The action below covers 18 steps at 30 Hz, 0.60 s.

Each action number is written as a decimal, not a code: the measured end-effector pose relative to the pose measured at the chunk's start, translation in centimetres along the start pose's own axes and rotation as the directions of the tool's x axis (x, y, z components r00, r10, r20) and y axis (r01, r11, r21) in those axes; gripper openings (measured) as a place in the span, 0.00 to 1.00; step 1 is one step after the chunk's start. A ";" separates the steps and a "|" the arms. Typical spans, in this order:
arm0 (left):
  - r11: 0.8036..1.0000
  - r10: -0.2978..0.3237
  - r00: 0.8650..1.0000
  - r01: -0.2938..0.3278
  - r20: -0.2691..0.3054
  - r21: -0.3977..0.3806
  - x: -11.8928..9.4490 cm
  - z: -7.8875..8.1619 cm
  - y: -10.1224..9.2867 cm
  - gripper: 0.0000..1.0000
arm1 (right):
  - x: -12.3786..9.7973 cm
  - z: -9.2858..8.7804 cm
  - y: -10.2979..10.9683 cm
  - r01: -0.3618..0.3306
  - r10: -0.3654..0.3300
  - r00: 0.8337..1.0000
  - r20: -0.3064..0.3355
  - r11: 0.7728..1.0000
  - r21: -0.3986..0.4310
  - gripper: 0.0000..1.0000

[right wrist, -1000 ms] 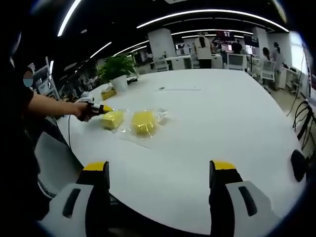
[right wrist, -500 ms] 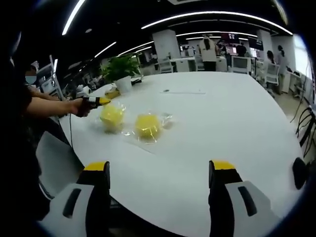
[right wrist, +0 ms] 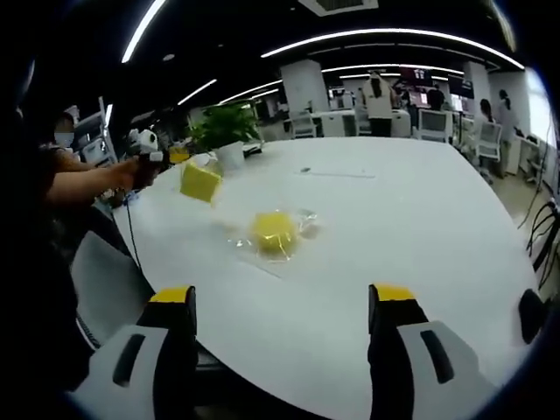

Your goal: Compare the silicone blocks by pressing each to a similar depth, holding the contact briefly, and releasing to observe deformation and rebound differences across the visible hardness samples.

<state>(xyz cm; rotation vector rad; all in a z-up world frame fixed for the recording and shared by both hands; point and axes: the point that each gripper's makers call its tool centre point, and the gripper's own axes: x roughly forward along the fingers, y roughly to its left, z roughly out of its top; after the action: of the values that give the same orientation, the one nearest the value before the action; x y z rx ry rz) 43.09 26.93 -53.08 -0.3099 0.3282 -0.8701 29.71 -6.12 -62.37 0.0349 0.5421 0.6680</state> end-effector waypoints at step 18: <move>0.920 -0.299 0.953 0.299 -0.036 0.253 -0.1 5.2 -12.7 0.00 | -0.3 1.2 4.0 -0.100 0.101 0.995 0.015 0.993 -0.061 0.72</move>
<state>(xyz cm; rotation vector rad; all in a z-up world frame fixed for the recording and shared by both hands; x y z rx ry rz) 36.43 19.98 -43.34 -0.1214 0.1631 -1.2011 27.78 -3.00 -60.39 0.0116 0.5054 0.7814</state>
